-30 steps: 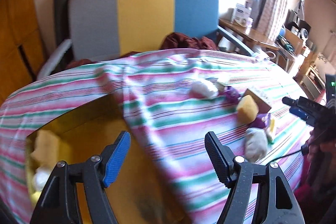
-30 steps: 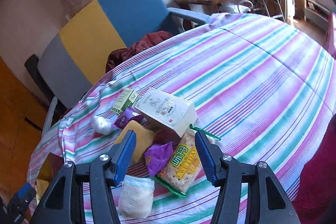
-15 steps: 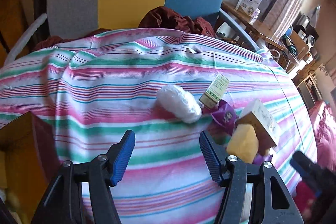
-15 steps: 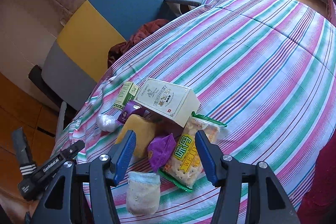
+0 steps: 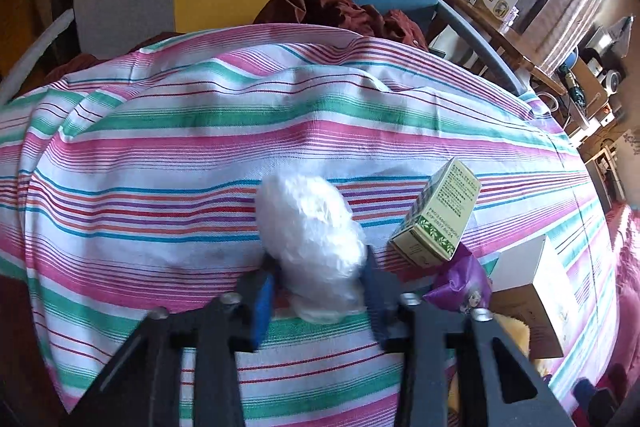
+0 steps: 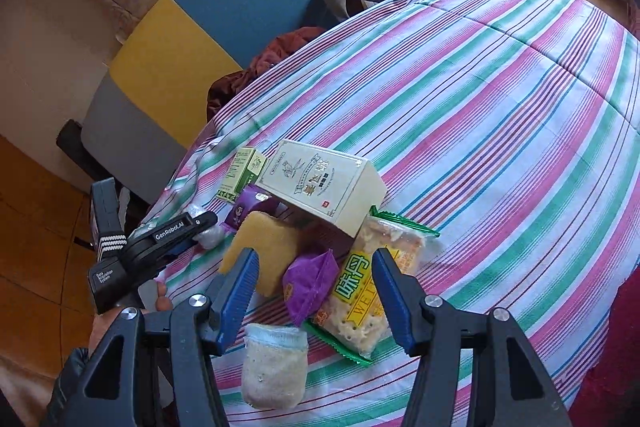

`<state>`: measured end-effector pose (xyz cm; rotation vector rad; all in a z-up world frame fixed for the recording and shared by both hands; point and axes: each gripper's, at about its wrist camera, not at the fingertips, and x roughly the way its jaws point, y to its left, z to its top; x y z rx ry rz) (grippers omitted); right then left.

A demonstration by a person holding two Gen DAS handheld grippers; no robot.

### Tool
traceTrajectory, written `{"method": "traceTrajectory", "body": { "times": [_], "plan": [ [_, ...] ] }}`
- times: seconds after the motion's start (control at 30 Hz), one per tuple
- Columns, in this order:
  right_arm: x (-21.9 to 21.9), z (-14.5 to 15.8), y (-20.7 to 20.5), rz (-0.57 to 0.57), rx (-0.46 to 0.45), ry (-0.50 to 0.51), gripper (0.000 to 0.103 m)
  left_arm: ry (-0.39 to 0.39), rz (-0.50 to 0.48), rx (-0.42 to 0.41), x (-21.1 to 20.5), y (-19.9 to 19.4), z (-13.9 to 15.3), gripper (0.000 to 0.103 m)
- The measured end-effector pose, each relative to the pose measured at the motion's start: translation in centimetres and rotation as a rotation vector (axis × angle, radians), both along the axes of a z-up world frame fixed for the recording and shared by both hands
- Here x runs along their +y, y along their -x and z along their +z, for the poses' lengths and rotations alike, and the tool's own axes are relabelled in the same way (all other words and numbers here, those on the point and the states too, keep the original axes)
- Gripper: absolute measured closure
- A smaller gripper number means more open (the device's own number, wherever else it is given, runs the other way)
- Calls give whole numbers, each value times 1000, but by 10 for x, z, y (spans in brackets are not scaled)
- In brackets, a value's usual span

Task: Organize objects
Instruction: 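Move both tools to the pile and grasp the white wrapped ball with the left gripper, then carry the white ball with the left gripper while the right gripper grasps the knitted sock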

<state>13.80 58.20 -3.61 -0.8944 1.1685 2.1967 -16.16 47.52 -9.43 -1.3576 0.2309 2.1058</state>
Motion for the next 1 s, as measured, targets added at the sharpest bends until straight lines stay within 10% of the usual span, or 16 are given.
{"method": "traceTrajectory", "body": {
  "times": [1.0],
  "plan": [
    [-55, -18, 50, 373, -138, 2, 43, -62, -136, 130, -139, -113, 61, 69]
  ]
}}
